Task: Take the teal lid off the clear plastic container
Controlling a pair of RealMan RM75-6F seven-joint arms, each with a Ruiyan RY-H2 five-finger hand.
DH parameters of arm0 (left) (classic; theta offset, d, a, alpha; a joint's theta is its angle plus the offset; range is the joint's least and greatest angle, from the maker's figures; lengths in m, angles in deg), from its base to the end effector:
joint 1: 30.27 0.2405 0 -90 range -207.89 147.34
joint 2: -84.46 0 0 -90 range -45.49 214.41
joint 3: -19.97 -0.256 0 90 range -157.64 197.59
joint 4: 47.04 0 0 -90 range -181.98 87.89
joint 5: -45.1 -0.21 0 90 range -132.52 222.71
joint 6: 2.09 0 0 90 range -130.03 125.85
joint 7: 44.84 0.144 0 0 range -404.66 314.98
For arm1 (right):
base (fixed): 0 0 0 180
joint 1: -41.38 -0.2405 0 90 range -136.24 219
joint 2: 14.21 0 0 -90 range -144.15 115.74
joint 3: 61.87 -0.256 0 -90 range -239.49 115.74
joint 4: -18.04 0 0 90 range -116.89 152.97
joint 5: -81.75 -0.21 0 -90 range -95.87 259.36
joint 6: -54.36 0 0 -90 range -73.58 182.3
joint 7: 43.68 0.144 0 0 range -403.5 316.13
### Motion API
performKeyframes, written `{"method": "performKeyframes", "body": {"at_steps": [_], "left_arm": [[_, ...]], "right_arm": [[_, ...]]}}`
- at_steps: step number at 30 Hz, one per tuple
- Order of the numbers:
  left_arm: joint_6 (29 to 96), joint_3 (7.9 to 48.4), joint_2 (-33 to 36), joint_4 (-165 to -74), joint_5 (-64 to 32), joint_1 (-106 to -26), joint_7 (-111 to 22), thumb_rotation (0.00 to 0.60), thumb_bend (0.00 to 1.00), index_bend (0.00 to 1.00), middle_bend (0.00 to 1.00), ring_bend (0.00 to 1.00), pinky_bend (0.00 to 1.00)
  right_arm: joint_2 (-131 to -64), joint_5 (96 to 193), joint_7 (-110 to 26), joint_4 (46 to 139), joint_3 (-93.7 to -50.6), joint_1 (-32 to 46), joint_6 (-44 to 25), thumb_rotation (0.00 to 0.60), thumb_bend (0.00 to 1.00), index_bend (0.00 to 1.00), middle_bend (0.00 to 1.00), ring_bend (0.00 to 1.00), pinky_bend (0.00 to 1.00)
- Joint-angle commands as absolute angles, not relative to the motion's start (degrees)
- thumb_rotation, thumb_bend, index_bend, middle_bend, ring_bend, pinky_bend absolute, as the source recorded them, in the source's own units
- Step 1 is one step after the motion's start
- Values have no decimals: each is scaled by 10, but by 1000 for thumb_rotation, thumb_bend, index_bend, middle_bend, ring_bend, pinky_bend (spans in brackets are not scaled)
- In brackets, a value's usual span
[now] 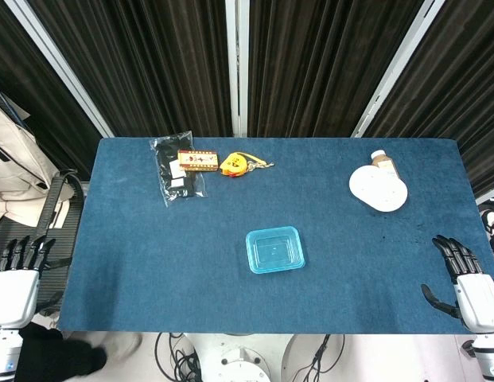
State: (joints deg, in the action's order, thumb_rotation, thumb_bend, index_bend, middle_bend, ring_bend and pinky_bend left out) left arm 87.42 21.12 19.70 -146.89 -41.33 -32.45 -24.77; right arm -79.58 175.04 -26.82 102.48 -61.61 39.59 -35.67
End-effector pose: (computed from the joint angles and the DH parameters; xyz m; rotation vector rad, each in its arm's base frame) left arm -0.2892 0.1590 0.1510 -1.4087 -0.7417 -0.7386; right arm -0.3268 -0.1531 0.1610 1.3874 -1.0114 1.0822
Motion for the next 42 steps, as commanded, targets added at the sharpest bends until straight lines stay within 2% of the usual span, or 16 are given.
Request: {"method": "performKeyframes", "body": {"at_steps": [1, 15, 23, 28, 30, 42], "left_arm": [[873, 215, 192, -1464, -410, -326, -247, 600, 0, 120, 76, 8, 0], [843, 223, 189, -1474, -394, -343, -230, 600, 0, 120, 76, 7, 0], [837, 223, 186, -1474, -397, -350, -228, 600, 0, 120, 76, 7, 0], [835, 223, 187, -1473, -397, -351, -233, 600, 0, 120, 76, 7, 0], [833, 223, 187, -1472, -398, -353, -234, 600, 0, 120, 76, 7, 0], [818, 229, 194, -1470, -399, -368, -238, 600, 0, 120, 76, 7, 1]], "right_arm": [[-795, 1746, -277, 1032, -621, 387, -344, 600, 218, 0, 58, 11, 99], [-821, 1729, -303, 1029, -635, 358, -301, 600, 222, 0, 62, 12, 99], [-888, 1740, -364, 1003, -644, 284, -207, 600, 216, 0, 63, 11, 84], [-946, 1736, -382, 975, -660, 243, -170, 600, 59, 0, 49, 0, 3], [-971, 1731, -389, 962, -665, 225, -151, 600, 32, 0, 38, 0, 0], [-1085, 1718, -429, 879, -704, 135, -101, 600, 26, 0, 27, 0, 0]]}}
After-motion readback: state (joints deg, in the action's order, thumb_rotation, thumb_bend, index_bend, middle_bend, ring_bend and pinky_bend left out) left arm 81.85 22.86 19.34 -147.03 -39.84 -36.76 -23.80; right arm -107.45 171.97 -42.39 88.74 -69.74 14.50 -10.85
